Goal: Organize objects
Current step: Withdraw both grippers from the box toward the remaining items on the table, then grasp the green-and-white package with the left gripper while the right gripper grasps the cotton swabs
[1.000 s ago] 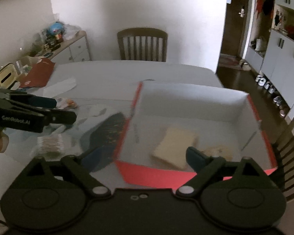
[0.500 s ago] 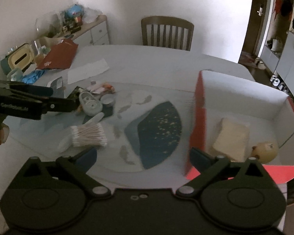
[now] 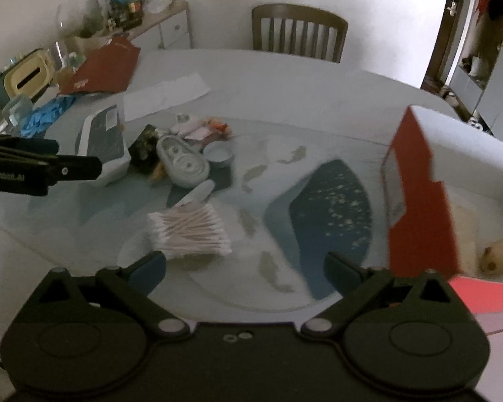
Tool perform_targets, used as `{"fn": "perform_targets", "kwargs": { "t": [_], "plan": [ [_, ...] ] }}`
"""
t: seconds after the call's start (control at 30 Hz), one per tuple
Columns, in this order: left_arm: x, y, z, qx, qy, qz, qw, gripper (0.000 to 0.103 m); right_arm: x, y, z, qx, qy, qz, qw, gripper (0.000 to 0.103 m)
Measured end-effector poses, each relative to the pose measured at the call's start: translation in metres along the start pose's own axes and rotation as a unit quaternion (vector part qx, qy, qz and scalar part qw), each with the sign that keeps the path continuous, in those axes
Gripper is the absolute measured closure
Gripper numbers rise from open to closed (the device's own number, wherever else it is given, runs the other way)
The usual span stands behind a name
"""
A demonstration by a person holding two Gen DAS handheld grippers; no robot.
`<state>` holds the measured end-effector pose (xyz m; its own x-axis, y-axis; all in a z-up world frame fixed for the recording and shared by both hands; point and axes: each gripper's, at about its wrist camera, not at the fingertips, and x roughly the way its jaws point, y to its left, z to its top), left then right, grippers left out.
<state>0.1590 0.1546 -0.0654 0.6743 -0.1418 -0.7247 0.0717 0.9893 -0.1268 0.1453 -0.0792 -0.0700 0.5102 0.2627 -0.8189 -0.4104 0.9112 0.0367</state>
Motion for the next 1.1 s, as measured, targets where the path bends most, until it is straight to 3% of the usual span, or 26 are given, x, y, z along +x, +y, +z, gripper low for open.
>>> {"fn": "perform_targets", "kwargs": {
  "t": [0.1, 0.37, 0.8, 0.93, 1.1],
  "plan": [
    [0.004, 0.016, -0.005, -0.025, 0.009, 0.012, 0.9996, 0.000, 0.010, 0.007, 0.003, 0.008, 0.008, -0.003, 1.000, 0.004],
    [0.023, 0.036, 0.018, -0.028, 0.004, 0.066, 0.9974, 0.000, 0.031, 0.020, 0.021, -0.001, 0.006, -0.034, 0.999, 0.004],
    [0.072, 0.043, 0.054, -0.058, 0.016, 0.155, 0.9861, 0.000, 0.062, 0.025, 0.040, 0.010, 0.014, -0.065, 0.998, 0.004],
    [0.085, 0.047, 0.047, -0.060, 0.036, 0.163, 0.9842, 0.000, 0.071, 0.027, 0.040, 0.014, 0.019, -0.065, 0.998, 0.004],
    [0.094, 0.057, 0.032, -0.064, 0.061, 0.154, 0.9841, 0.000, 0.075, 0.031, 0.033, 0.002, 0.025, -0.028, 0.999, 0.004]
  ]
}}
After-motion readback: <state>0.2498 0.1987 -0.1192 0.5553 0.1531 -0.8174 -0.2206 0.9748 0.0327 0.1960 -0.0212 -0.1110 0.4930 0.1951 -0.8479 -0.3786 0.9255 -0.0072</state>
